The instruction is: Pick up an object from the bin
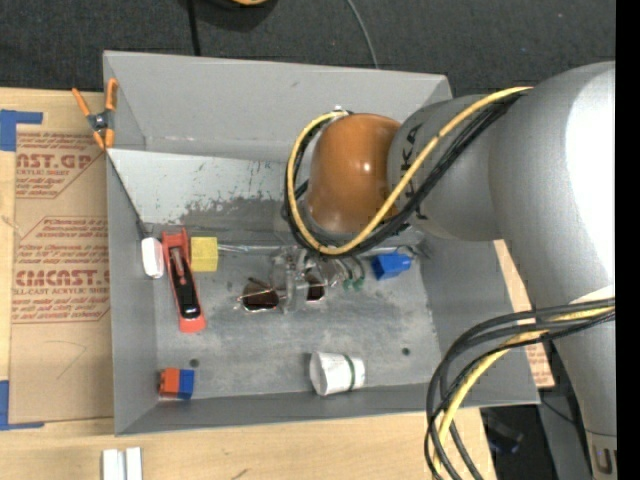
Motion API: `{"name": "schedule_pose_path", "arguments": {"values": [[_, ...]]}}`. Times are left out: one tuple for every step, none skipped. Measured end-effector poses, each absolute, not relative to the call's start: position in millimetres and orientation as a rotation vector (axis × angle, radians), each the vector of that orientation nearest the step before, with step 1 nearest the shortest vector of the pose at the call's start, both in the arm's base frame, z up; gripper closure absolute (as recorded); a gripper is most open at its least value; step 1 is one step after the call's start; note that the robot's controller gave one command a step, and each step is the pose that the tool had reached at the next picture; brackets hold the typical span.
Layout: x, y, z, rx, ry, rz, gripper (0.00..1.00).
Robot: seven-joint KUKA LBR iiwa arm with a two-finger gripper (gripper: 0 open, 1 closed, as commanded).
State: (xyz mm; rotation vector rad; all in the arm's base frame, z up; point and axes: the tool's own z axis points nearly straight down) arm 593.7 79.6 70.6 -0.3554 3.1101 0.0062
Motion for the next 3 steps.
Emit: {"name": "schedule_pose_path", "arguments": {"values": [[592.9,79.5,73.2,-0.356,3.112,0.006,1.0],[592.6,79.5,81.8,-0.355,3.113,0.006,1.0],[592.0,79.6,92.0,-0.357,3.115,0.006,1.0]]}}
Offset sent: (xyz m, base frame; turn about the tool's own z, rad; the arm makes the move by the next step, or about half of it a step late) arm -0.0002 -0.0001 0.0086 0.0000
